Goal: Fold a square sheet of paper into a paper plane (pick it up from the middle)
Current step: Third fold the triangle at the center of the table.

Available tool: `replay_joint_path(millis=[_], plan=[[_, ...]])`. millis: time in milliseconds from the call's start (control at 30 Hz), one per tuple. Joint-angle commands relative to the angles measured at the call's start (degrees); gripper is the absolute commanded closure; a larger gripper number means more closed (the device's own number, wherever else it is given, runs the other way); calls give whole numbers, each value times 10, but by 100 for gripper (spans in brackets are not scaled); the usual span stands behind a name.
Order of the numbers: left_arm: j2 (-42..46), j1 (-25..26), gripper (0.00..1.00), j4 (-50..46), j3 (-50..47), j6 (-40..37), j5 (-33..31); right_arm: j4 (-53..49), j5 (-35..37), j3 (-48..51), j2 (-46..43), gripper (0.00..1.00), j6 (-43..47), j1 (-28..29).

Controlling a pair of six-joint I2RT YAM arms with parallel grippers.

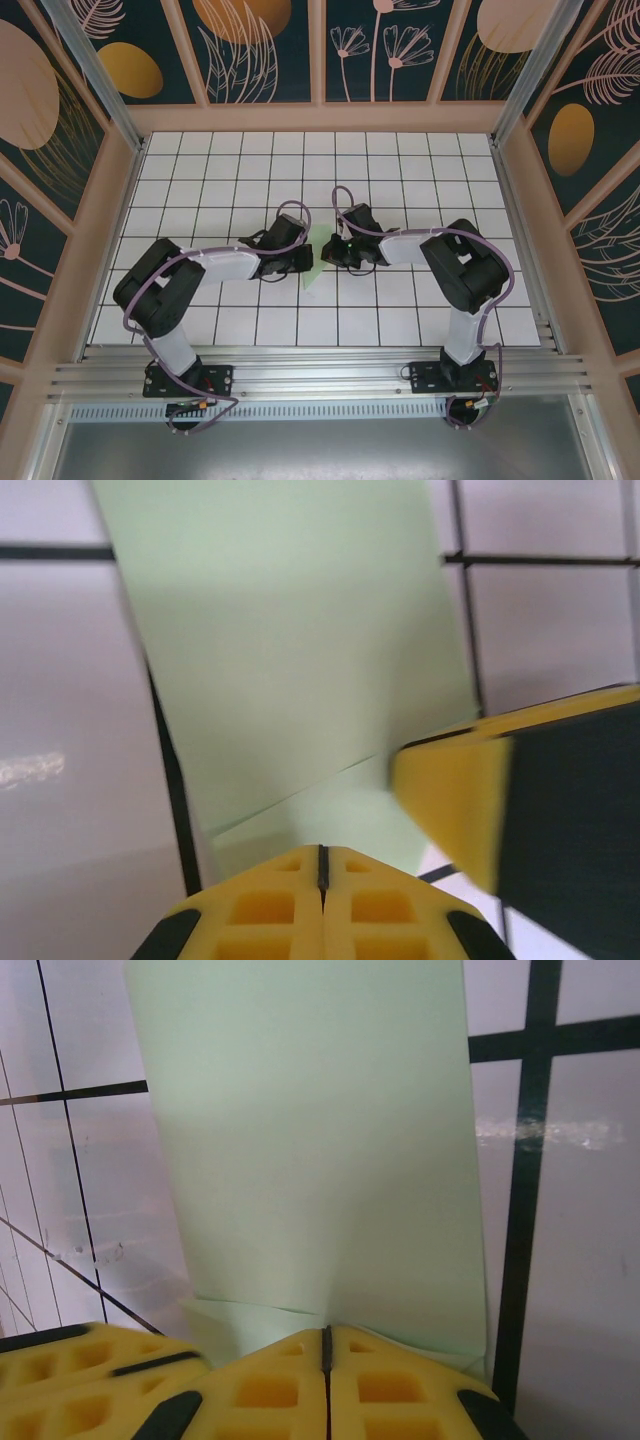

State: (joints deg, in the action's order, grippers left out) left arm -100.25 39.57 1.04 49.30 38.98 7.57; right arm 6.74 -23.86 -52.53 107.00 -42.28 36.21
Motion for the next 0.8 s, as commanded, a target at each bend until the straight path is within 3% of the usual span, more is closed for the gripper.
replay_joint_path(millis=[0,133,400,767], plan=[[-17,-3,95,-19,-4,-19,-18,-27,14,7,15,92,11,3],[-29,-3,96,-30,-11,-29,-43,-19,4,5,-8,92,9,3],[-24,-4,97,-17,-24,-33,-28,29,-48,39,-66,92,-17,23],[-29,-3,97,-12,-15,-26,-8,56,-29,79,-64,94,-58,47]])
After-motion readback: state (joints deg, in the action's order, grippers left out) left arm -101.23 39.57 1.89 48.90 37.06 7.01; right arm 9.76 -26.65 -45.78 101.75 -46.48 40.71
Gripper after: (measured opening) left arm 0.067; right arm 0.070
